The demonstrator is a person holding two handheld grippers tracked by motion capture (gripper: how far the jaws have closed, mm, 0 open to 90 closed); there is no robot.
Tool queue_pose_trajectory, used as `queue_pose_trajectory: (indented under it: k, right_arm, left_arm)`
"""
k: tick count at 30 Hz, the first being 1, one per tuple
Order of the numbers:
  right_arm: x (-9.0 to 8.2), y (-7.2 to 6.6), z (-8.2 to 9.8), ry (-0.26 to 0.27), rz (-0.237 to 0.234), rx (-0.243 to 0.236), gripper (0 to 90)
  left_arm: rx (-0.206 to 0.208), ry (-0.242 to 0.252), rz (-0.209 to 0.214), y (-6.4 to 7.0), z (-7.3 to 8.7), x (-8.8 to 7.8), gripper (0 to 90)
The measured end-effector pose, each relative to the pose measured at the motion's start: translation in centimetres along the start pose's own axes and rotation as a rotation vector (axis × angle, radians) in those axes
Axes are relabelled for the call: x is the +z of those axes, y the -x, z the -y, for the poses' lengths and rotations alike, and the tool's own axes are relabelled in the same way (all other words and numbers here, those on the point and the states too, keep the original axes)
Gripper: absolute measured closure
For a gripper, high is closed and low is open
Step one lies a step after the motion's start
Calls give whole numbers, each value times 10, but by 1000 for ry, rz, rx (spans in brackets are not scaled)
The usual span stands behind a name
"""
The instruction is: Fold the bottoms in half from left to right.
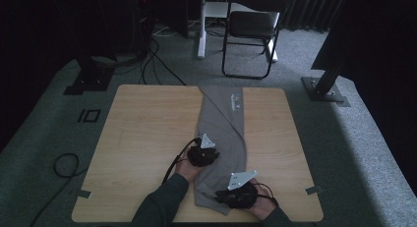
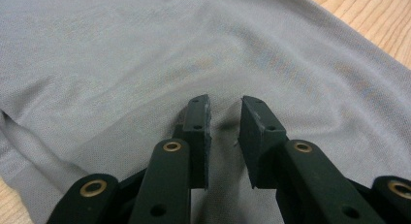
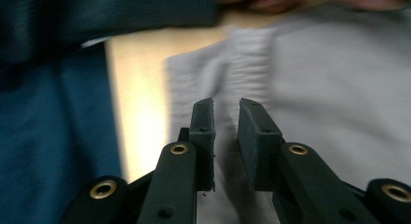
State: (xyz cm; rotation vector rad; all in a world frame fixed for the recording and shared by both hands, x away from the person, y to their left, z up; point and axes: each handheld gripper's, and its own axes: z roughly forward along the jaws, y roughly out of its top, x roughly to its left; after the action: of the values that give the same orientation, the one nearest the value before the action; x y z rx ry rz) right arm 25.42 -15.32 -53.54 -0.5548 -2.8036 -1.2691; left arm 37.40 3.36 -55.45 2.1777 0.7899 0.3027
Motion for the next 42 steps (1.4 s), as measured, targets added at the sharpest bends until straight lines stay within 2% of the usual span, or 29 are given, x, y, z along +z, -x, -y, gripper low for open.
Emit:
queue_pose_trajectory:
  k: [1,3,4,5,6,8,10,13,15,16,17,21,22,23,27,30,32,34,37,38,39,42]
  right_arm:
    - [-3,5,1,17,51,21,783]
    - [-7,11,2,22,104,57,833]
    - [-7,11,2,22,104,57,833]
    - [-10,21,7,7,181,94,887]
    - [-11,24,10,-11,203,102,896]
    - [-11,24,14,-37,229,89,899]
    - [-9,20,18,-64,237,52,899]
    - [-8,16,19,-65,188,45,894]
    - [-8,16,19,-52,124,67,887]
    - [-8,16,19,-52,124,67,887]
    - [-8,16,19,-40,72,78,878]
    - [-8,13,18,-27,-7,79,854]
    - [-8,13,18,-27,-7,79,854]
    - [-6,10,17,-32,-41,59,841]
    - [-3,5,16,-48,-53,26,838]
    - [-5,8,13,-10,18,35,724]
    - [-8,13,10,6,96,59,693]
    - [-9,21,7,20,204,65,660]
    - [-9,39,1,35,348,100,655]
    - [-8,45,-2,37,390,108,656]
    - [-7,52,-6,36,430,111,655]
    - [-3,74,-16,50,506,144,642]
  left_arm:
    - [0,0,0,0,0,0,739]
    - [3,-2,-1,0,0,-1,735]
    - [3,-2,-1,0,0,-1,733]
    - [-4,2,-1,0,1,-2,730]
    - [-4,2,-1,0,1,-2,728]
    - [-6,3,-4,0,3,-3,728]
    - [-6,2,-4,-1,3,-3,728]
    - [1,2,-10,0,3,-3,728]
    - [1,2,-10,0,3,-3,728]
    - [1,2,-10,0,3,-3,728]
    - [2,3,-11,0,3,-3,728]
    - [-3,3,-9,0,3,-3,728]
    - [-3,3,-9,0,3,-3,727]
    - [-1,2,-9,0,3,-3,726]
    - [-1,3,-10,0,3,-3,724]
    - [3,2,-7,1,3,-3,702]
    - [-1,0,-5,1,3,-3,693]
    - [-4,0,-9,1,3,-4,679]
    - [-5,13,-51,-2,1,-7,643]
    - [-5,13,-51,-2,1,-7,643]
    - [-38,49,-62,-9,-1,-11,643]
    - [-67,66,-100,-21,-6,-15,642]
